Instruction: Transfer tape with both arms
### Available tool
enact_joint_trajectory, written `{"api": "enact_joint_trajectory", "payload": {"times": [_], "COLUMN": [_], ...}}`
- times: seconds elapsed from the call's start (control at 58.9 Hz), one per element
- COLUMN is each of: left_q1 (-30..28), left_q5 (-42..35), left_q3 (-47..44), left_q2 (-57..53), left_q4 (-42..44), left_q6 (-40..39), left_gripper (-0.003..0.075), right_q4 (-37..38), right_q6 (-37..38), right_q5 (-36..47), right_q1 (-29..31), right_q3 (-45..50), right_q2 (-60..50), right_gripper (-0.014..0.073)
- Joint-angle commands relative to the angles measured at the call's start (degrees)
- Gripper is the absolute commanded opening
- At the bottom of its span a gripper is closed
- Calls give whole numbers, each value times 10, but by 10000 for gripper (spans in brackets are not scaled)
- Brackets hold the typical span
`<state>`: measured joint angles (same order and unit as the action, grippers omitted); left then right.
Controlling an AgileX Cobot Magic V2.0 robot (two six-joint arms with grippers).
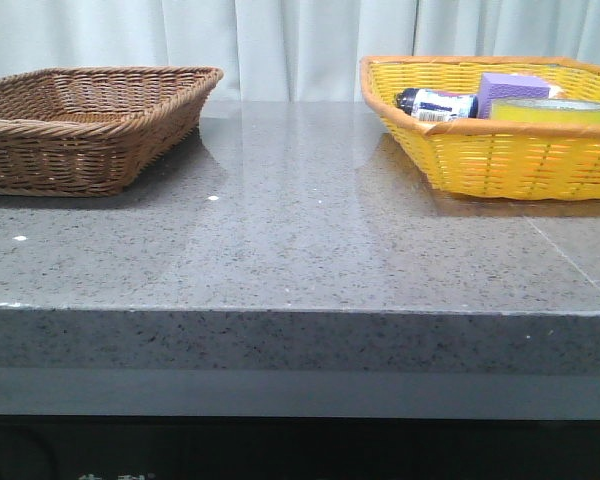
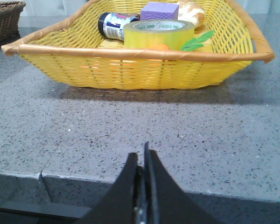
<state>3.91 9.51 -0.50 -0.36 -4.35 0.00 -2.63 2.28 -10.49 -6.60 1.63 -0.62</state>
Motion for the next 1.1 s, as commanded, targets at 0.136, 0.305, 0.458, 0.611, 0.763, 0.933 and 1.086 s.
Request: {"api": "enact_joint_trajectory", "payload": {"times": [0.136,0.305,0.458,0.611,0.763,0.933,1.086], "left_q1": [-2,-2,-2,-2,-2,-2,-2], "left_q5": [-50,-50,-50,-51,-51,-57,-117], "left_q3": [-22,-22,-22,-22,-22,-22,-10], "left_q2": [-10,-10,-10,-10,-10,-10,-10], "left_q4": [-6,-6,-6,-6,-6,-6,-71], "left_q6": [-5,-5,-5,-5,-5,-5,-9], "left_gripper": [-20,-20,-20,-20,-20,-20,-20], "right_q4": [-1,-1,-1,-1,-1,0,-1], "right_q6": [-4,-4,-4,-4,-4,-4,-4], "right_q5": [45,45,45,45,45,56,78], "right_q1": [4,4,4,4,4,4,4], "right_q3": [-15,-15,-15,-15,-15,-16,-27], "right_q2": [-15,-15,-15,-15,-15,-15,-15], "right_gripper": [-70,-70,-70,-70,-70,-70,-70]}}
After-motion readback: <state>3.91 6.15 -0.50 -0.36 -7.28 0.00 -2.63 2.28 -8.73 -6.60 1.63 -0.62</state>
